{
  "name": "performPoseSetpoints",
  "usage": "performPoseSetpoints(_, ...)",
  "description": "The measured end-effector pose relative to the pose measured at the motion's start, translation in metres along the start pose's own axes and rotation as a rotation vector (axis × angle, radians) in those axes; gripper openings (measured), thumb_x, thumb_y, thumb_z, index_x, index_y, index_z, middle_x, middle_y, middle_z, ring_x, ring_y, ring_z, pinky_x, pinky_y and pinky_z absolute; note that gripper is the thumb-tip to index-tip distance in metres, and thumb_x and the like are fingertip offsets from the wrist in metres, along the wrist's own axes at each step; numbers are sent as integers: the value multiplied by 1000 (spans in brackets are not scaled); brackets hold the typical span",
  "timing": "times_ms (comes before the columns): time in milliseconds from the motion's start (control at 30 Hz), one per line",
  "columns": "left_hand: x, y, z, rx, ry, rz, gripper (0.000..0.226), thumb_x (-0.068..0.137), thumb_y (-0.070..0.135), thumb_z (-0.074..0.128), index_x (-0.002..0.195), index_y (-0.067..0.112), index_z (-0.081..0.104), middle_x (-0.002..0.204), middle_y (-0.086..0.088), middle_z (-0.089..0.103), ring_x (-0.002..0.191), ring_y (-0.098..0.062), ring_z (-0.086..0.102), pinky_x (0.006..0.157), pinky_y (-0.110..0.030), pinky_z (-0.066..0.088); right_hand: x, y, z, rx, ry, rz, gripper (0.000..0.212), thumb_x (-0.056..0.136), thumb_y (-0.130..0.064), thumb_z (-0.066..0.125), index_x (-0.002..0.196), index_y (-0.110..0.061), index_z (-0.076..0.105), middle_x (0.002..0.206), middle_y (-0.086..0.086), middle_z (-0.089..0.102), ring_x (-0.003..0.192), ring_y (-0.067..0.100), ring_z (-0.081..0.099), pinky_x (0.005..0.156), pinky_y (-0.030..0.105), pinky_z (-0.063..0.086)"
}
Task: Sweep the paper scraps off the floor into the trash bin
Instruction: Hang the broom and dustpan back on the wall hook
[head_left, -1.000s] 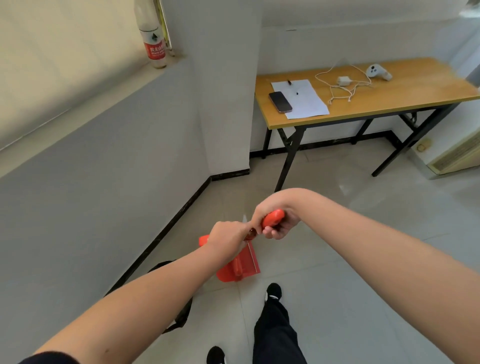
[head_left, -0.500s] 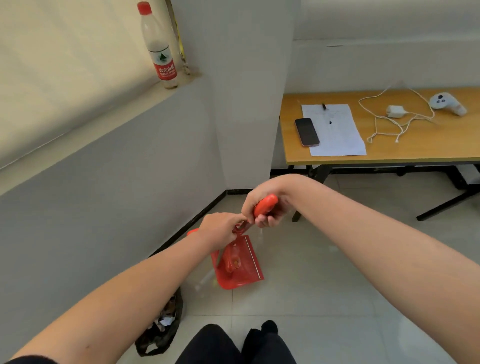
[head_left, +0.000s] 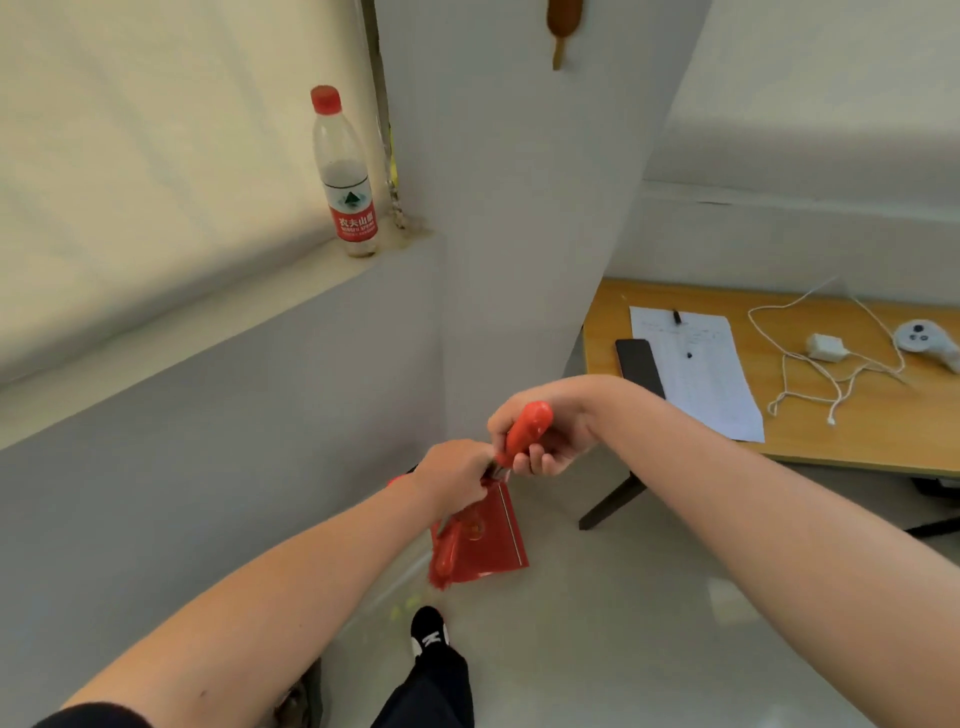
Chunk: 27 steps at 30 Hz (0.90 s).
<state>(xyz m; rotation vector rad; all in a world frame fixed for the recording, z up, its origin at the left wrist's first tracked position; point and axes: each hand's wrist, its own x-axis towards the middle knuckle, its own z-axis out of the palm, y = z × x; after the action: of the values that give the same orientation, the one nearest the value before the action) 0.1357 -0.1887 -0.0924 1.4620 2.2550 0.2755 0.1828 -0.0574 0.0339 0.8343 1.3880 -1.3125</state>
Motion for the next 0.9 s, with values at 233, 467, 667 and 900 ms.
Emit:
performPoseSetpoints(233, 60, -38, -65, -134, 21, 30, 23, 79, 16, 61, 100, 25, 62, 88, 10, 62, 86, -17, 59, 70, -27, 43, -20, -30, -70, -77, 327, -467, 43, 91, -6, 45, 133, -13, 53, 120, 13, 58, 91, 21, 65, 77, 34, 59)
performPoseSetpoints(467, 120, -36, -150, -247, -107, 41, 23, 79, 18, 69, 100, 25, 62, 93, 3, 68, 78, -15, 69, 60, -33, 61, -46, -58, -106, -203, 468, -966, 29, 94, -27, 58, 123, -21, 60, 119, -3, 67, 116, 8, 59, 106, 29, 42)
performPoseSetpoints(667, 169, -15, -198, -148, -118, -23, 25, 76, 46, 68, 96, 31, 63, 91, 9, 69, 79, -12, 69, 67, -32, 61, -52, -82, -142, 70, 722, -1147, 13, 96, -20, 55, 106, -18, 63, 100, 5, 73, 95, 11, 68, 78, 18, 53)
performPoseSetpoints(900, 203, 0, -207, 0, 193, -168, 26, 86, 57, 55, 83, 33, 44, 62, 14, 58, 57, 0, 56, 57, -22, 37, -47, -109, -179, 213, 865, -1141, 14, 96, -30, 53, 100, -18, 62, 96, 6, 71, 93, 19, 68, 83, 29, 54)
